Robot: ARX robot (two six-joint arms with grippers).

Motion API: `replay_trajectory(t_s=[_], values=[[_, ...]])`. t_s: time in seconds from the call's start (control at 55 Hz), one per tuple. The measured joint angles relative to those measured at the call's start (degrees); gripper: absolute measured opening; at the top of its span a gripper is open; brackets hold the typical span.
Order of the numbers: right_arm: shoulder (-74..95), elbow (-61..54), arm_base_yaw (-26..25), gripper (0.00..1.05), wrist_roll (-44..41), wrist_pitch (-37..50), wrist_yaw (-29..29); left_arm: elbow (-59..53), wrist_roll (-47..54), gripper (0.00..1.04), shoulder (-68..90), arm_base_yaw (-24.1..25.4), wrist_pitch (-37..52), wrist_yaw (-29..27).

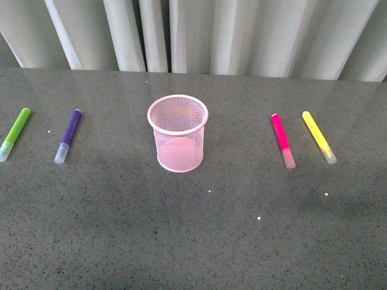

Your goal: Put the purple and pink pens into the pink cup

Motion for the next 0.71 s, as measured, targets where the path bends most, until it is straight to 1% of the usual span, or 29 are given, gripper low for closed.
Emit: replay_trajectory(t_s=[0.018,0.073,0.109,0.2,0.236,0.327,0.4,0.491,0.563,0.618,0.709], values=[[0.0,0.0,0.0,0.98,0.0,0.0,0.0,0.2,-0.7,0.98,0.9,0.2,0.1,0.0],[0.0,0.0,0.0,0.98,0.0,0.0,0.2,1.4,-8.6,0.98,6.6,1.4,3.3,1.9],[0.0,0.0,0.0,0.98,0.0,0.0,0.2,2.4,-10.3,0.98,9.7,1.6,6.0,2.1],[0.0,0.0,0.0,0.98,0.0,0.0,0.2,7.1,-11.4,0.98,21.9,1.2,16.4,2.4],[0.0,0.0,0.0,0.98,0.0,0.0,0.2,9.6,-10.8,0.98,27.4,0.5,20.0,1.5],[0.0,0.0,0.0,0.98,0.0,0.0,0.2,14.5,-6.9,0.98,39.0,-1.5,25.5,1.3],[0.0,0.0,0.0,0.98,0.0,0.0,0.2,20.2,0.5,0.98,52.5,-3.5,28.3,0.3],[0.0,0.0,0.0,0.98,0.0,0.0,0.2,25.9,5.8,0.98,66.5,-4.4,31.2,0.3],[0.0,0.0,0.0,0.98,0.0,0.0,0.2,28.7,8.2,0.98,72.3,-4.5,31.7,0.3],[0.0,0.0,0.0,0.98,0.0,0.0,0.2,31.4,10.6,0.98,77.9,-4.5,31.9,-1.7],[0.0,0.0,0.0,0.98,0.0,0.0,0.2,34.6,13.0,0.98,85.2,-4.1,32.1,-2.7]])
